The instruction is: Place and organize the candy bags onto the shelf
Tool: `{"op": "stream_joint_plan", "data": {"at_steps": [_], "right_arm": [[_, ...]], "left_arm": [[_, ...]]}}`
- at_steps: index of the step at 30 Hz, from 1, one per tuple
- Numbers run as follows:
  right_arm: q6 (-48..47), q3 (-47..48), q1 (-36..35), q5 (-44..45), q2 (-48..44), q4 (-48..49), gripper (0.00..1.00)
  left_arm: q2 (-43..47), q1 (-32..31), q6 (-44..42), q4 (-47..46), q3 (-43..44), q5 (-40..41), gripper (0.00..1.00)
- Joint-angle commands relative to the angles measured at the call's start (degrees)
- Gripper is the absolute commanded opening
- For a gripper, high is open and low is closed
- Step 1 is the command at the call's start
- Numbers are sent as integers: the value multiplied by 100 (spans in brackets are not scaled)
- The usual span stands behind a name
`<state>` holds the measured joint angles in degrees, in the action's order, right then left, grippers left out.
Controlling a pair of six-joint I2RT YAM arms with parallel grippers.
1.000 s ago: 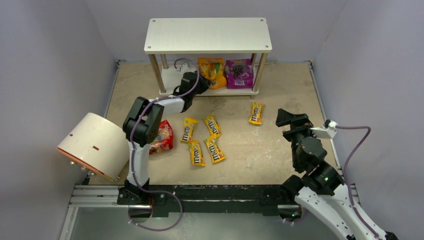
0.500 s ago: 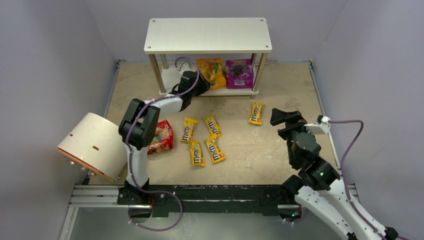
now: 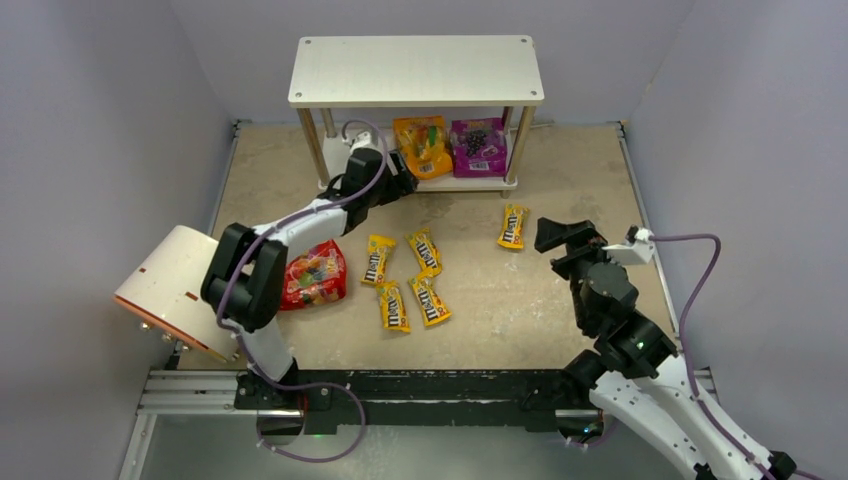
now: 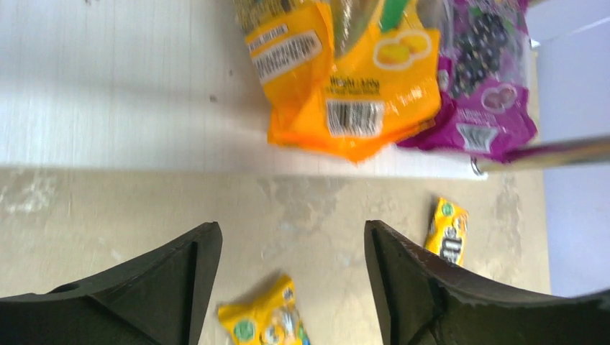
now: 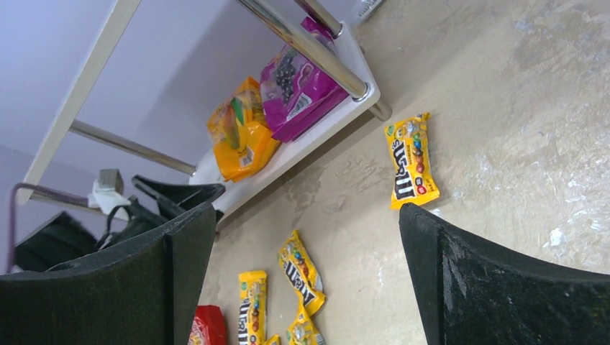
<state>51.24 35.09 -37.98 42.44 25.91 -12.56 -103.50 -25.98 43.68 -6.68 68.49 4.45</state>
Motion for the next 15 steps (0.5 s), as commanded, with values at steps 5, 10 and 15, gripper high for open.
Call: {"op": "stream_joint_plan", "data": {"at_steps": [5,10,15], "right_arm": [[-530,-315,-26,-45,-402,459,99],[-817,-490,-21,-251,-395,634,99],[-1161,-395,-26,-447,-32,589,99]], "left_arm": [[1922,-518,-473,1037,-1085,-122,85],[3099,-937,-159,2433,-1690,904,87],[3756,-930,775,4405,-1895,2333,88]]}}
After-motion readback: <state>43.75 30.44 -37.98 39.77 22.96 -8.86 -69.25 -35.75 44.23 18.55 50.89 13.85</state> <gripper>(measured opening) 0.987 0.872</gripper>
